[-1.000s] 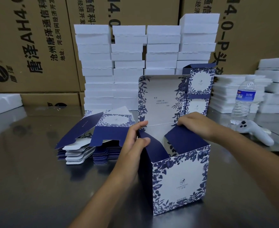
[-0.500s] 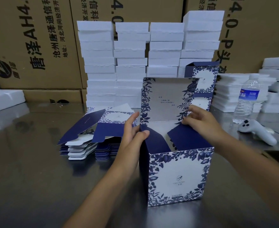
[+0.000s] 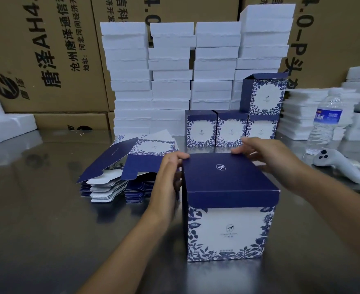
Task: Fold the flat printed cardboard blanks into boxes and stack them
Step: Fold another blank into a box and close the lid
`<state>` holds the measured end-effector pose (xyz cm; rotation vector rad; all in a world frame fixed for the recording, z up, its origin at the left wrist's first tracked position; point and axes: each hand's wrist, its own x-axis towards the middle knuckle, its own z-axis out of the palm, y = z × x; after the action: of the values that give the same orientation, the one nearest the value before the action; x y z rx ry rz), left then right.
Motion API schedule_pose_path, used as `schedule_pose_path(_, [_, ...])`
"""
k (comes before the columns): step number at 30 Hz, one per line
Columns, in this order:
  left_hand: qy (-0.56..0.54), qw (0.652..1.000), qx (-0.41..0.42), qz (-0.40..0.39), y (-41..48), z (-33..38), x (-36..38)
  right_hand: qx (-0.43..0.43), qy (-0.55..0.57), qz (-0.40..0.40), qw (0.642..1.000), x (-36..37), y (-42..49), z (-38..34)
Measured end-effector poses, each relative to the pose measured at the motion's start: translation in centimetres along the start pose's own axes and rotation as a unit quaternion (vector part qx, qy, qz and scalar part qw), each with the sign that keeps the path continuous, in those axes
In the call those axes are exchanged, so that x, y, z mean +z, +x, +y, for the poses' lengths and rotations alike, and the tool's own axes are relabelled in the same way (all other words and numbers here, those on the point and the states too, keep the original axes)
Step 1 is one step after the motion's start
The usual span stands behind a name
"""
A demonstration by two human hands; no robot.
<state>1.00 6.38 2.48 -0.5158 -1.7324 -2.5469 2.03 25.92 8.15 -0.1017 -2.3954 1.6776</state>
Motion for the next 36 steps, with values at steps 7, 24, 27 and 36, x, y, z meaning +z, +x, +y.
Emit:
schedule_pose_path(7, [0.006,1.0,0.005,-0.008,0.5,0.4,-0.3,0.005,-0.077,-0.044,0.996,1.1,0.6,-2.4])
schedule_pose_path(24, [0.19,0.967,-0.172,-0.012,3.8,3.3,1.1,0.069,-0.034,-0.022,0.997,2.9,-0.5,-3.0])
schedule_pose_path(27, [0.25,0.953,-0.172,-0.027,4.9,4.0,1.8,0.068,-0.028,-0.024,0.997,2.9,-0.6,-3.0])
schedule_pose_path(36, [0.282,0.947,-0.147,-0.053,5.1,4.4,2.0,0.063,-0.056,-0.024,0.996,2.8,-0.4,-2.8])
